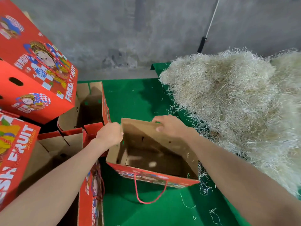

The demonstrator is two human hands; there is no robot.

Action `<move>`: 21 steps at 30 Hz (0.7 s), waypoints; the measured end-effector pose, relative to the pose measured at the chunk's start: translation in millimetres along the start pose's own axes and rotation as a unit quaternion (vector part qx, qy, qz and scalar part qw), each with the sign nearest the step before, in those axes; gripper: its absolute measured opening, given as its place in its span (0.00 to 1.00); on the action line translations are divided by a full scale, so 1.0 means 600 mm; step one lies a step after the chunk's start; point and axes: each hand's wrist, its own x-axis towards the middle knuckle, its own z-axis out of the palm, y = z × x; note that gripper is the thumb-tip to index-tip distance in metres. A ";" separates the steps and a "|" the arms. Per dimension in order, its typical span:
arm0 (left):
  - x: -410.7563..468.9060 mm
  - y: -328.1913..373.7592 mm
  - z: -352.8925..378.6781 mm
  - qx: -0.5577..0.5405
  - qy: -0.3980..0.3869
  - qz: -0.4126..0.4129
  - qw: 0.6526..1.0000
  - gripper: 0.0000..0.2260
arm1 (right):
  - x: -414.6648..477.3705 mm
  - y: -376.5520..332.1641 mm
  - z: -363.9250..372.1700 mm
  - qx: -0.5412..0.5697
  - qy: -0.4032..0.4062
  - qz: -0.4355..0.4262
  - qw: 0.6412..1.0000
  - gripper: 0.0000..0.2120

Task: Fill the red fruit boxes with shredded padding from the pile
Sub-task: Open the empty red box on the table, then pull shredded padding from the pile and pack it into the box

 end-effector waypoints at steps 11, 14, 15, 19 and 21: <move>-0.036 0.035 0.043 -0.183 -0.077 -0.127 0.972 0.08 | -0.055 0.169 0.010 0.073 0.024 0.143 0.987 0.28; -0.040 0.058 0.044 -0.144 -0.103 -0.111 0.978 0.12 | -0.066 0.188 0.012 0.043 0.052 0.128 0.990 0.27; -0.044 0.068 0.041 -0.121 -0.122 -0.114 0.978 0.12 | -0.072 0.195 0.012 0.037 0.053 0.126 0.990 0.28; -0.058 0.096 0.045 -0.073 -0.140 -0.148 0.976 0.22 | -0.105 0.228 0.007 0.030 0.056 0.103 0.993 0.30; -0.056 0.118 0.054 -0.001 -0.014 -0.113 0.994 0.40 | -0.113 0.240 0.004 0.015 0.058 0.083 0.995 0.31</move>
